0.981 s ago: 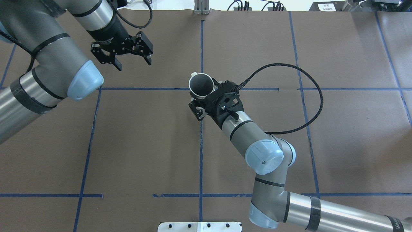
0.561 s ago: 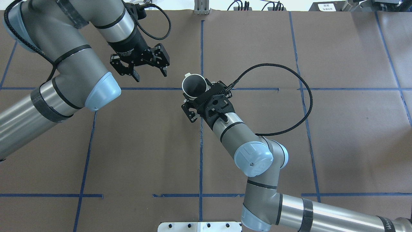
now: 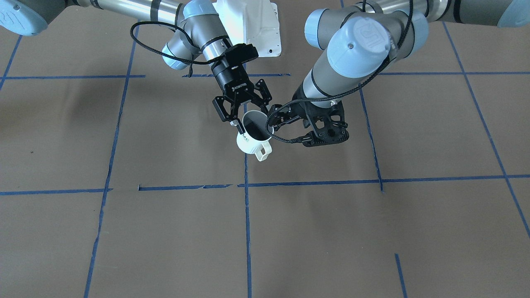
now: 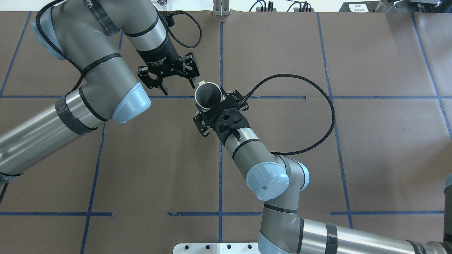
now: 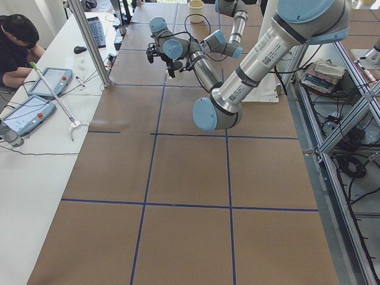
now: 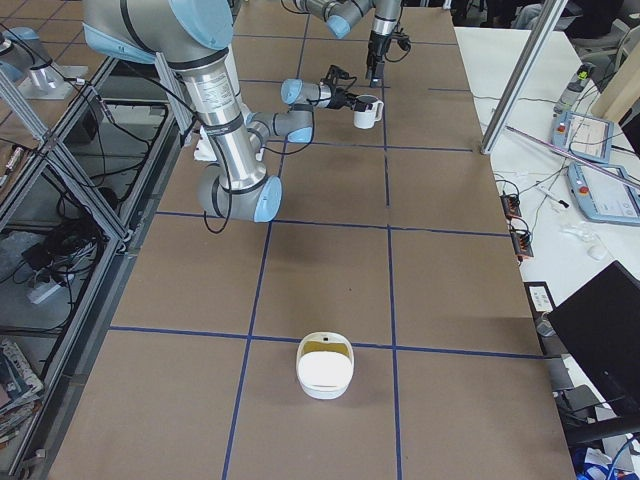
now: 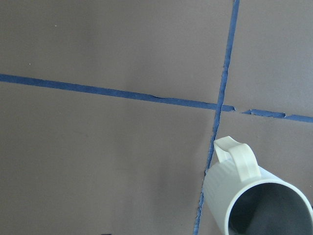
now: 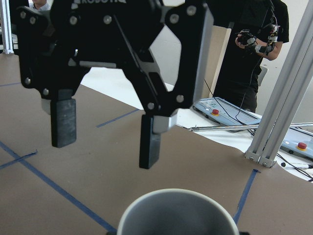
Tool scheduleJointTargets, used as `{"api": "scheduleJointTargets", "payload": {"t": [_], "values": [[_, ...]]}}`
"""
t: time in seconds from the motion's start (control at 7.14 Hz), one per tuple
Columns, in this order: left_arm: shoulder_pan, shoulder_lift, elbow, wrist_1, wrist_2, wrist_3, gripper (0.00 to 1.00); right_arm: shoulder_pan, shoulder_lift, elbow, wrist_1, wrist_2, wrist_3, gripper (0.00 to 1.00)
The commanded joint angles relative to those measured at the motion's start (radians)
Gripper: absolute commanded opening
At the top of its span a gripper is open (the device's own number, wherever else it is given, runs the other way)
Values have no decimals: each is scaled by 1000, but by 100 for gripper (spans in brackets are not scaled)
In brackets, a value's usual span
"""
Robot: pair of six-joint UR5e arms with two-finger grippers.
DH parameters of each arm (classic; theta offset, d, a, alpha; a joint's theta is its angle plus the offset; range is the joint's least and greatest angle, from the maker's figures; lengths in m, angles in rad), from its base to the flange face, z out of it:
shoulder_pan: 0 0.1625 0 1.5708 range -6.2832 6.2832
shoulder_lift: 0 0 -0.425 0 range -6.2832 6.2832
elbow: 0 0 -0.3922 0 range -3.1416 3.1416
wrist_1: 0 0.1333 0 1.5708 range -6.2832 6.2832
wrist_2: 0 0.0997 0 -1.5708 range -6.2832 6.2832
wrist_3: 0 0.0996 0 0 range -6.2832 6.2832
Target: Left arm hands cup to right arm to dump lemon
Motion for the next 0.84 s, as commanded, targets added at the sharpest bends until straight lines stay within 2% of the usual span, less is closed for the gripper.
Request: {"api": "scheduleJointTargets", "payload": {"t": [0.0,0.28,0.7], "values": [[9,-3,4,-25,0,-46,76,0,6,3,-1,-3,0,33],[26,-3,38,-89,0,-68,71,-1,9,1,1,-3,1,33],[37,-3,44,-110,0,-66,63,-1,9,1,2,1,4,33]]}}
